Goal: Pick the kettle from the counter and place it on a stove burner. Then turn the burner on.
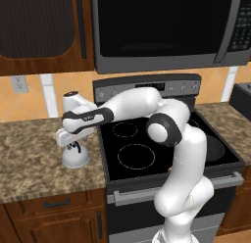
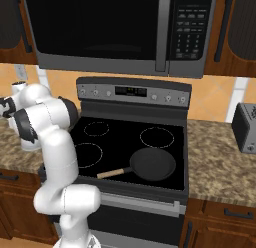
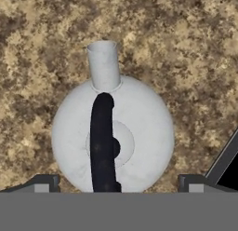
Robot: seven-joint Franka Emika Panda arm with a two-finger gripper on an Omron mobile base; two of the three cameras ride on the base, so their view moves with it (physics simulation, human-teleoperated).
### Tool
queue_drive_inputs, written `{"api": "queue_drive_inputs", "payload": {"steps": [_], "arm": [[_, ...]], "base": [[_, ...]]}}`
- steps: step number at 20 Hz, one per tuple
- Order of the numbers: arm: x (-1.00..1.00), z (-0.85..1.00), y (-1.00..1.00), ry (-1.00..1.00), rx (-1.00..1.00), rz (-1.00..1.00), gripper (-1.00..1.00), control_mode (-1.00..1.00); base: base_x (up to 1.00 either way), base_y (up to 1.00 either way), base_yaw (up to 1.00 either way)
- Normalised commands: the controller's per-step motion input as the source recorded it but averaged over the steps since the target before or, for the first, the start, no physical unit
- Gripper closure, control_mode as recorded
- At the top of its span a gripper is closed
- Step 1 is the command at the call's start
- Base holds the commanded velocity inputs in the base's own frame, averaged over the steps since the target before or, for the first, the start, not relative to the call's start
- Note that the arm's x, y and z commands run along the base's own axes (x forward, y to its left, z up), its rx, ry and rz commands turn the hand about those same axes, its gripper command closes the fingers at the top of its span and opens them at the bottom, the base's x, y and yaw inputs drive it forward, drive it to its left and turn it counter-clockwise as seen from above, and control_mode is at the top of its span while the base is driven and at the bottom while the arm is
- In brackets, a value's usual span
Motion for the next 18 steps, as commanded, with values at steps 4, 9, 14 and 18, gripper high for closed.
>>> {"api": "queue_drive_inputs", "payload": {"steps": [4, 9, 14, 18], "arm": [[0.0, 0.0, 0.0, 0.0, 0.0, 0.0, 1.0, -1.0], [-0.06, 0.02, 0.0, 0.0, -0.01, 0.0, 1.0, -1.0], [-0.37, 0.29, 0.0, 0.0, -0.01, 0.0, 1.0, -1.0], [-0.44, 0.51, -0.09, 0.0, 0.0, -0.01, 1.0, -1.0]], "base": [[0.0, 0.0, 0.0], [0.0, 0.0, 0.0], [0.0, 0.0, 0.0], [0.0, 0.0, 0.0]]}}
